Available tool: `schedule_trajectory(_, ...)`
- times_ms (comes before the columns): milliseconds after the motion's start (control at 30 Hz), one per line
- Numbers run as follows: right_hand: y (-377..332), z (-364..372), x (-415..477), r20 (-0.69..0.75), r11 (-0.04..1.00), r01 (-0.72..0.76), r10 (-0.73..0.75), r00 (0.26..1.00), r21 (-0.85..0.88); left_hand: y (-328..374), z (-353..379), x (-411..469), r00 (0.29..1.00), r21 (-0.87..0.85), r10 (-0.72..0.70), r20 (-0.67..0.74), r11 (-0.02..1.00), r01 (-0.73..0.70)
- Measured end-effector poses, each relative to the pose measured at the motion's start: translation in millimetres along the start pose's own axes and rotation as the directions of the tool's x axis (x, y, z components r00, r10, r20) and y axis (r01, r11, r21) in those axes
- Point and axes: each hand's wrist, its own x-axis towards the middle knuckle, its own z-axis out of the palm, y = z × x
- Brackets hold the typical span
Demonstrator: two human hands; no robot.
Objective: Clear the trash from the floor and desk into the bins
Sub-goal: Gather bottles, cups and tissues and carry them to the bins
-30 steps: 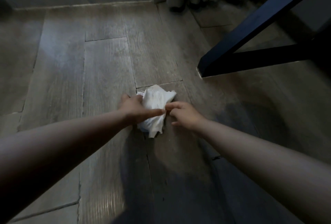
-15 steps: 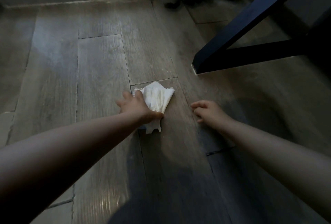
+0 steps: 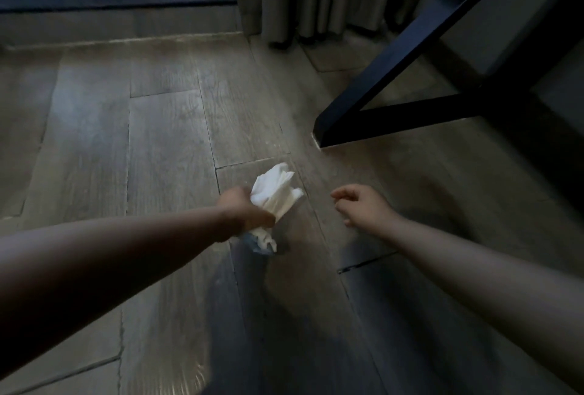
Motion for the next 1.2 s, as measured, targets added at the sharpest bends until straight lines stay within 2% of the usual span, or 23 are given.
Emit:
schedule_trajectory(67,-3.4,-9.7,-14.5,-0.040,1.000,-0.012,0.011,0.999,-0.024,9.9,-10.7,-20.4,1.000,-0.043,0.021,0.000,0.999,-0.021)
schedule_trajectory(233,-22.3,-41.7,-59.3,-0.047,0.996,0.016,-0.020,0.999,-0.084,53.4,-39.9,-70.7,0.990,0.016,0.141,0.016,0.990,-0.142)
schedule_trajectory(367,-58.3,-83.9,-86.4,-0.066,0.993,-0.017,0.010,0.998,-0.116,100.2,-58.4,-101.8,0.979,-0.078,0.181,-0.090,0.979,-0.188)
schedule_trajectory(467,-77.7,-101.7,-105.4,-0.242,0.990,-0.015,-0.019,0.970,-0.138,104.7,-58.0,-120.5,0.963,-0.171,0.153,-0.221,0.966,-0.193)
schedule_trajectory(533,-87.6,-98.6,-115.3,-0.319,0.986,-0.041,-0.013,0.948,-0.164,105.8,-52.5,-127.4,0.958,-0.178,0.143,-0.247,0.966,-0.190)
schedule_trajectory(633,-96.8,-88.4,-106.6,-0.261,0.937,0.006,-0.104,0.960,-0.350,118.8,-53.6,-121.7,0.944,-0.100,0.230,-0.235,0.961,-0.259)
schedule_trajectory(733,-100.9,-92.2,-96.7,-0.253,0.903,-0.002,-0.118,0.960,-0.429,122.7,-64.3,-119.3,0.940,-0.070,0.263,-0.217,0.956,-0.284)
schedule_trajectory(900,-109.6,-85.6,-107.3,-0.204,0.890,-0.075,-0.021,0.979,-0.450,124.4,-72.7,-120.7,0.949,0.045,0.206,-0.238,0.979,-0.201)
schedule_trajectory(1133,-130.2,-80.1,-162.3,-0.057,0.896,-0.149,0.138,0.989,-0.419,89.7,-75.1,-162.6,0.989,0.203,0.047,-0.140,0.979,-0.018)
schedule_trajectory(1200,-147.3,-85.5,-189.9,-0.005,0.899,-0.166,0.179,0.984,-0.405,81.9,-84.8,-193.1,0.993,0.202,-0.014,-0.115,0.979,0.037)
